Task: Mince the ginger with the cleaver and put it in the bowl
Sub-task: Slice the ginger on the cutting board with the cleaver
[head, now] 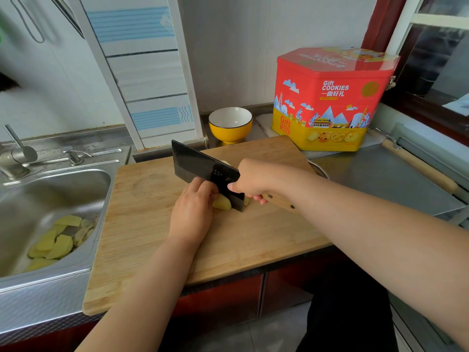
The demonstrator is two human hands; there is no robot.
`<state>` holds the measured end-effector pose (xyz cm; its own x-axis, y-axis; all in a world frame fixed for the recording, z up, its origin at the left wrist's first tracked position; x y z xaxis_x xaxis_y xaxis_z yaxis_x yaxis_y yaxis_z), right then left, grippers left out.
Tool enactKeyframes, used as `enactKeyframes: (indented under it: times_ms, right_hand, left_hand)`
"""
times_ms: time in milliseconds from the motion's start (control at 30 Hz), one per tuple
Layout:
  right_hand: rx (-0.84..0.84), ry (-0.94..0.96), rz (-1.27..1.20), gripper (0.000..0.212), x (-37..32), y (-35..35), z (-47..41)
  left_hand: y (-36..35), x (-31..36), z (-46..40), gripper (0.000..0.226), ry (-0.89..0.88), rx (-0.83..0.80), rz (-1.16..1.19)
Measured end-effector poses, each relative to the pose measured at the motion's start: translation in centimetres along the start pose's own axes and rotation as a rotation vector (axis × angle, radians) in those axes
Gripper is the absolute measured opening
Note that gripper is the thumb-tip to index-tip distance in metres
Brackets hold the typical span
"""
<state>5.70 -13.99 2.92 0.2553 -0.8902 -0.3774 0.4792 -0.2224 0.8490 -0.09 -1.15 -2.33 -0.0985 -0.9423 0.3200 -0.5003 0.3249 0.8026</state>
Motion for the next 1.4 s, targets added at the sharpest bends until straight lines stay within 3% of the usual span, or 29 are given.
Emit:
enactKeyframes:
  times_ms: [333, 1067, 1400]
  right_hand:
    - [0.101, 0.038, 0.019, 0.047, -0.7, 2.2, 1.5]
    - [0.056, 0.021, 0.122, 0.049, -1.4, 1.4, 1.8]
    - [0.05, 0.013, 0.057, 0.045, -1.4, 0.7, 1.5]
  left_hand:
    - [0.1, 0.1, 0.1, 0.004, 0.003, 0.007, 0.002]
    - [-0.3, -0.3, 0.4, 0.006, -0.004, -0.017, -0.015]
    - [-0.1, -0.1, 0.3, 0.006, 0.008, -0.026, -0.027]
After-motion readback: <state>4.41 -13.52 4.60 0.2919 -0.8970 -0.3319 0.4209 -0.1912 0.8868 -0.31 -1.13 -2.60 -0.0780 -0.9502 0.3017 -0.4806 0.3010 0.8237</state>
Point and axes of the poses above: each hand's wrist, its own z-axis away from the middle knuckle, its own y-axis out of the back of the hand, x = y × z, the point moved 5 cm from there along -z, towards the middle knuckle, and after that the axes turned 3 degrees about y, right-handed, at the moved point
